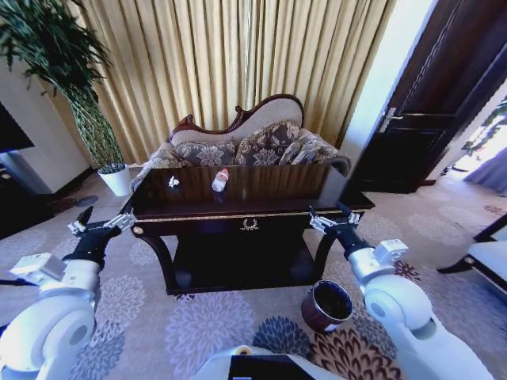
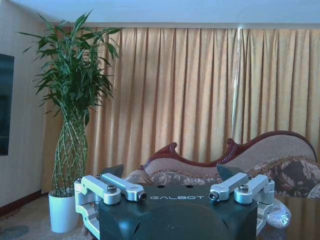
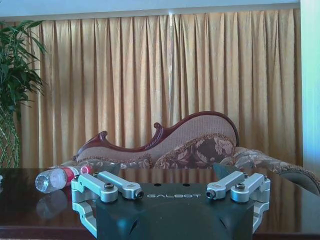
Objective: Move to the front of the table and place the trash on the table into the trash bin.
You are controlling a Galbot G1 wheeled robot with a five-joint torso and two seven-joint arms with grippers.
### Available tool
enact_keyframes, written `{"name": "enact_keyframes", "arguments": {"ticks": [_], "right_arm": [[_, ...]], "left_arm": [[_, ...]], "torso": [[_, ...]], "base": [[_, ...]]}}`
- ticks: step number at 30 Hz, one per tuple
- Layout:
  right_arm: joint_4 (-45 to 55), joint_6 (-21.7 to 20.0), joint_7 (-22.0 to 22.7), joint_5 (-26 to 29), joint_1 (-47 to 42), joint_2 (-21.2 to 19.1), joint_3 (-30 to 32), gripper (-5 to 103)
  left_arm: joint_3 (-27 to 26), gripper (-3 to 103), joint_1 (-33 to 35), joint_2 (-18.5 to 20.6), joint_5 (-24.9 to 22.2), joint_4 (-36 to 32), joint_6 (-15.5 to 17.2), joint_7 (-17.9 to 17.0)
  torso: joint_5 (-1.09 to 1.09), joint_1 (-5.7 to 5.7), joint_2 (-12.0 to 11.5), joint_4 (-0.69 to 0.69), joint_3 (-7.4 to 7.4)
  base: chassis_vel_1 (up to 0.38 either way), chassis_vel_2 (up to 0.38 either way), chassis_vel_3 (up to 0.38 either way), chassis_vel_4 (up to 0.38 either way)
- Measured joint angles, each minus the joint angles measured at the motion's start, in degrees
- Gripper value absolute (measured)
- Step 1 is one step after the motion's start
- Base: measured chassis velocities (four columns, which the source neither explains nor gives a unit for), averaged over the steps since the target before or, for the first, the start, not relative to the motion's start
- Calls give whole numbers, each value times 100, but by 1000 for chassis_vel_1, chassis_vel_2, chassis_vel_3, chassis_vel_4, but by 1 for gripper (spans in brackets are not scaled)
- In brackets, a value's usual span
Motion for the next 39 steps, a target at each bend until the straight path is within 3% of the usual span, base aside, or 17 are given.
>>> {"name": "enact_keyframes", "arguments": {"ticks": [39], "right_arm": [[-45,19,-16,13,155,-60,-129,100]], "left_arm": [[91,100,-44,25,19,0,4,9]], "torso": [[0,1,0,0,0]], "base": [[-58,60,57,-60]]}}
